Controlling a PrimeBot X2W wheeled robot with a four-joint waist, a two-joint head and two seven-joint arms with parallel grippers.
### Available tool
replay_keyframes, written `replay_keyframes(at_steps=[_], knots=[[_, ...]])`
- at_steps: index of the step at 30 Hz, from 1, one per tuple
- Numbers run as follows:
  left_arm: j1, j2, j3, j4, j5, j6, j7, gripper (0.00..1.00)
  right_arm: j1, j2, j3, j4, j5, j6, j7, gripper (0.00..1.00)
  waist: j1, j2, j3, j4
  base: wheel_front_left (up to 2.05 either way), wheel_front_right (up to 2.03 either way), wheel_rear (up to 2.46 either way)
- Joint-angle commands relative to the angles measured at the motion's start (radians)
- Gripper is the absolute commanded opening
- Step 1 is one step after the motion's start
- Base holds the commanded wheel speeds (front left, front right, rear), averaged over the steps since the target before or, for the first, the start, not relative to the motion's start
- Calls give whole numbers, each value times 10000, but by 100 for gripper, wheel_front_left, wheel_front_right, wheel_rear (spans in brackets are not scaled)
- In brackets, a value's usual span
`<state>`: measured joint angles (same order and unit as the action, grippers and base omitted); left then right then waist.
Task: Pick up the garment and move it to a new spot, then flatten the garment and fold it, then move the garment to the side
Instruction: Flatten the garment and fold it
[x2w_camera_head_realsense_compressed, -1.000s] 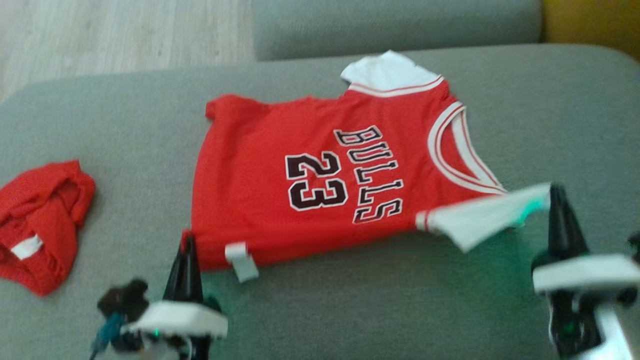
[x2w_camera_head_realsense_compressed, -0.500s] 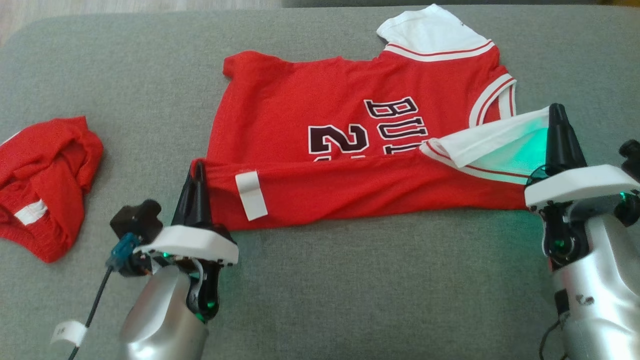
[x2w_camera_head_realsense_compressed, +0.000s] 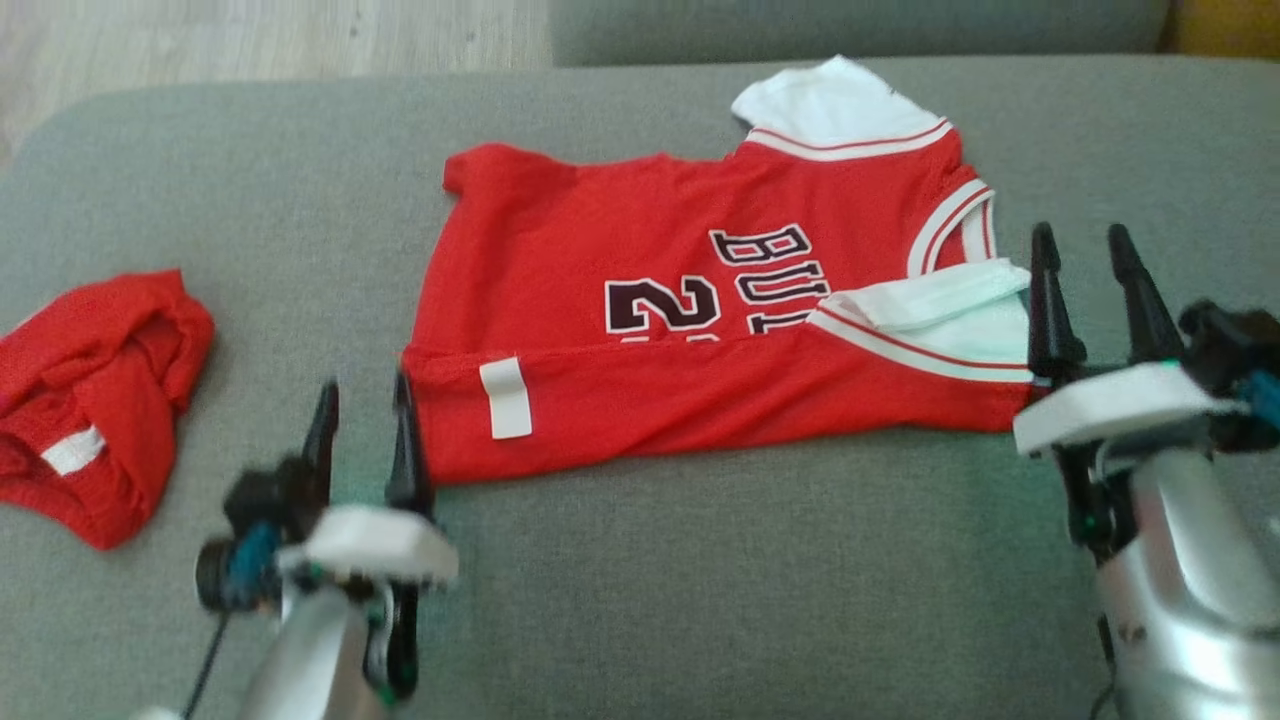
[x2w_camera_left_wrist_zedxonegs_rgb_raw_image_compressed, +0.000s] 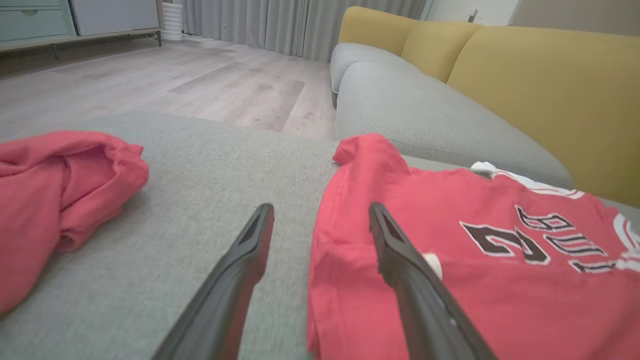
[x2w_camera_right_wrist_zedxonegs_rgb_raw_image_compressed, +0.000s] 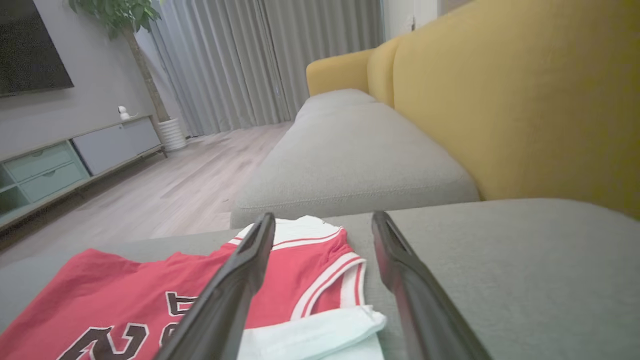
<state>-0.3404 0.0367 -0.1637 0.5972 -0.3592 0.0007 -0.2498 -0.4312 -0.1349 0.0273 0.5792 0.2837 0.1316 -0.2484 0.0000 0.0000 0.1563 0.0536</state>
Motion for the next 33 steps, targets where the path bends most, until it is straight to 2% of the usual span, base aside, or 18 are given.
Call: replay_keyframes(at_steps=[1,8,17,27,33], knots=[[416,140,426,-445,281,65,-120,100,375,100,22,-631,-400,-9,-127,100,0,0,-288,-77,0,0,0],[2381,137,732,-1570,1034,143,-120,100,2423,602,-446,-1541,-1554,-9,-131,100,0,0,-1050,-30,0,0,0],[4049,136,742,-2528,1436,129,-120,100,3994,830,-549,-1871,-1754,-9,-132,100,0,0,-1697,15,0,0,0],[3978,136,535,-2609,1248,74,-120,100,3951,844,-406,-1857,-1494,-9,-133,100,0,0,-1538,-55,0,0,0],[3113,136,246,-2514,1144,-40,-120,100,2996,845,-550,-1176,-1364,-9,-133,100,0,0,-627,-76,0,0,0]])
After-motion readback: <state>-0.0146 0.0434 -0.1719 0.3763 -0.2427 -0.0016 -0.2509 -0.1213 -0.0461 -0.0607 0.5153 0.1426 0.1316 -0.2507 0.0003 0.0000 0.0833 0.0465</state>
